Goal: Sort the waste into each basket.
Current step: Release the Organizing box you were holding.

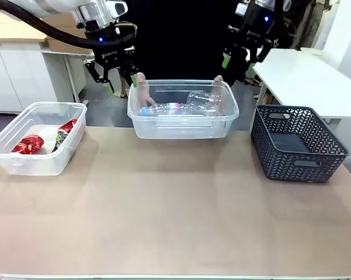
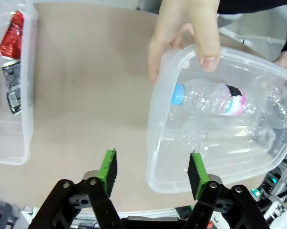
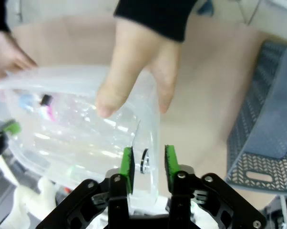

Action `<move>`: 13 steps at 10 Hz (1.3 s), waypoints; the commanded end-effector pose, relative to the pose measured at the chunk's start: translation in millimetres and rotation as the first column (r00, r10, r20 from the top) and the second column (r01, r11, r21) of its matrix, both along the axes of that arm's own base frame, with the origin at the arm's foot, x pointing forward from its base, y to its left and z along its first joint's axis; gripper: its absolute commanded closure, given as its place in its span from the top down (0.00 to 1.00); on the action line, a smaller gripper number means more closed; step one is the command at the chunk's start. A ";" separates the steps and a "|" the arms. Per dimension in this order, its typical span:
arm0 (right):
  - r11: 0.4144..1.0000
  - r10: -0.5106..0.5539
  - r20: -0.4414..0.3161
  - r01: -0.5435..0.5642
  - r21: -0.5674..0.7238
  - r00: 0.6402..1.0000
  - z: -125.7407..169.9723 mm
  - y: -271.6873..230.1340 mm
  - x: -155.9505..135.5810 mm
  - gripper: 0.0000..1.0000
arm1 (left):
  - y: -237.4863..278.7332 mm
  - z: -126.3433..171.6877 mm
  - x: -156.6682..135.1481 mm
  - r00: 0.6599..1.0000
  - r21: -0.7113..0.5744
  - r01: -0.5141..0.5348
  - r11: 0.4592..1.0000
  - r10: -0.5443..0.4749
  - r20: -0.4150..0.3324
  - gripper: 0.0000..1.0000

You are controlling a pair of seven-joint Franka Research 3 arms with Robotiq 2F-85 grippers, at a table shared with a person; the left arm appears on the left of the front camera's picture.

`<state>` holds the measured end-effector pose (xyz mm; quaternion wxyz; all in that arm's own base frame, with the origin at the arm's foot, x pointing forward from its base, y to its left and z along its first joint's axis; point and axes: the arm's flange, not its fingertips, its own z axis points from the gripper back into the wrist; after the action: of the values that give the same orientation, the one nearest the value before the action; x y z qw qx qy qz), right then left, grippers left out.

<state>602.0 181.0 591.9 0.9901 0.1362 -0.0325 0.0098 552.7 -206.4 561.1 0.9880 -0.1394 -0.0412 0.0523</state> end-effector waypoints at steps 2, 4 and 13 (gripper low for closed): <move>0.999 -0.036 0.028 0.035 0.014 0.999 -35.4 0.7 -31.3 1.00 | 13.8 -4.6 -18.2 0.994 -0.066 0.100 0.993 -0.097 0.051 1.00; 0.997 -0.066 -0.032 0.065 -0.040 0.997 -60.2 11.9 1.6 1.00 | 5.3 6.9 -6.4 0.999 -0.017 0.042 0.999 -0.042 0.029 0.99; 0.995 0.094 0.166 -0.090 -0.034 0.982 -8.4 9.2 -61.3 1.00 | 5.1 3.6 -7.4 0.998 -0.035 0.058 0.998 -0.056 0.035 0.96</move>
<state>578.7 188.6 568.2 0.9897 0.1303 -0.0559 0.0215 545.3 -201.7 564.4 0.9856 -0.1591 -0.0526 0.0222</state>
